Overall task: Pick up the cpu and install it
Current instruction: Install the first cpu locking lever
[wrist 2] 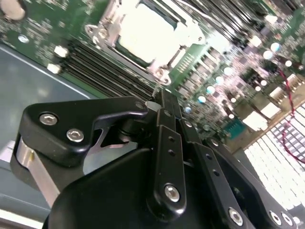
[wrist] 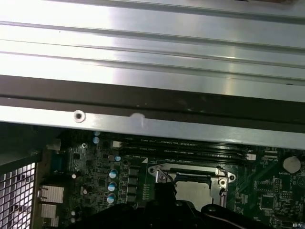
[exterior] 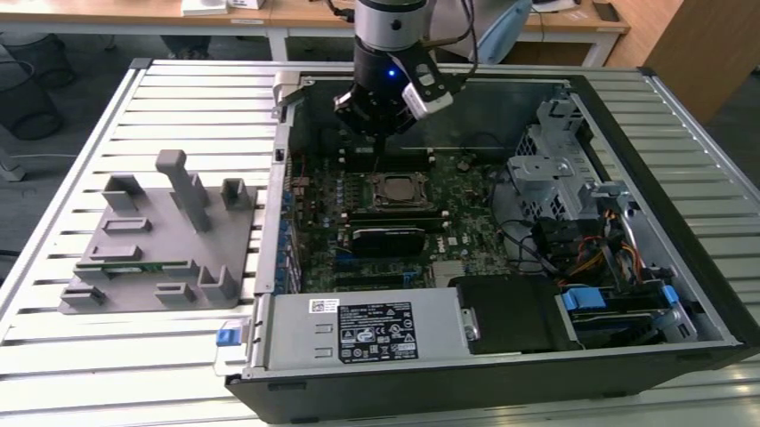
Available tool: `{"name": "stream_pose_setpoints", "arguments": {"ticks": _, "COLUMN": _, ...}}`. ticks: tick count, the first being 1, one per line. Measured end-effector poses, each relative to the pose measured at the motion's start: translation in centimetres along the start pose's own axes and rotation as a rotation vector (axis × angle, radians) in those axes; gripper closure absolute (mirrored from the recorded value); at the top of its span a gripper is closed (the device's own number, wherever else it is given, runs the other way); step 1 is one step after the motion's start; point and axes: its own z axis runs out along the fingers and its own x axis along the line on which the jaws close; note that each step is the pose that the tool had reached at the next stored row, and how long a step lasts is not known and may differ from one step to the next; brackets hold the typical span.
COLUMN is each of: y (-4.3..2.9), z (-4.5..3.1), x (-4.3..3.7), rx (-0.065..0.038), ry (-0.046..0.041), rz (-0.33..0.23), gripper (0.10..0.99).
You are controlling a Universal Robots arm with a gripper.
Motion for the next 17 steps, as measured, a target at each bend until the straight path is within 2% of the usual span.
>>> {"name": "stream_pose_setpoints", "arguments": {"ticks": 2, "y": -0.05, "z": 0.0, "x": -0.63, "rx": 0.0, "ry": 0.0, "rz": 0.0, "gripper": 0.98}}
{"name": "stream_pose_setpoints", "arguments": {"ticks": 4, "y": -0.08, "z": 0.0, "x": -0.93, "rx": -0.001, "ry": -0.0001, "rz": 0.0, "gripper": 0.98}}
{"name": "stream_pose_setpoints", "arguments": {"ticks": 7, "y": -0.23, "z": 0.09, "x": -0.96, "rx": -0.031, "ry": -0.0025, "rz": 0.0, "gripper": 0.98}}
{"name": "stream_pose_setpoints", "arguments": {"ticks": 8, "y": -0.35, "z": 0.15, "x": -0.95, "rx": -0.034, "ry": -0.0034, "rz": 0.0, "gripper": 0.98}}
{"name": "stream_pose_setpoints", "arguments": {"ticks": 13, "y": -0.46, "z": 0.82, "x": -1.03, "rx": -0.034, "ry": -0.0098, "rz": 0.0, "gripper": 0.98}}
{"name": "stream_pose_setpoints", "arguments": {"ticks": 17, "y": -0.47, "z": 1.28, "x": -1.59, "rx": -0.034, "ry": -0.0102, "rz": 0.0, "gripper": 0.98}}
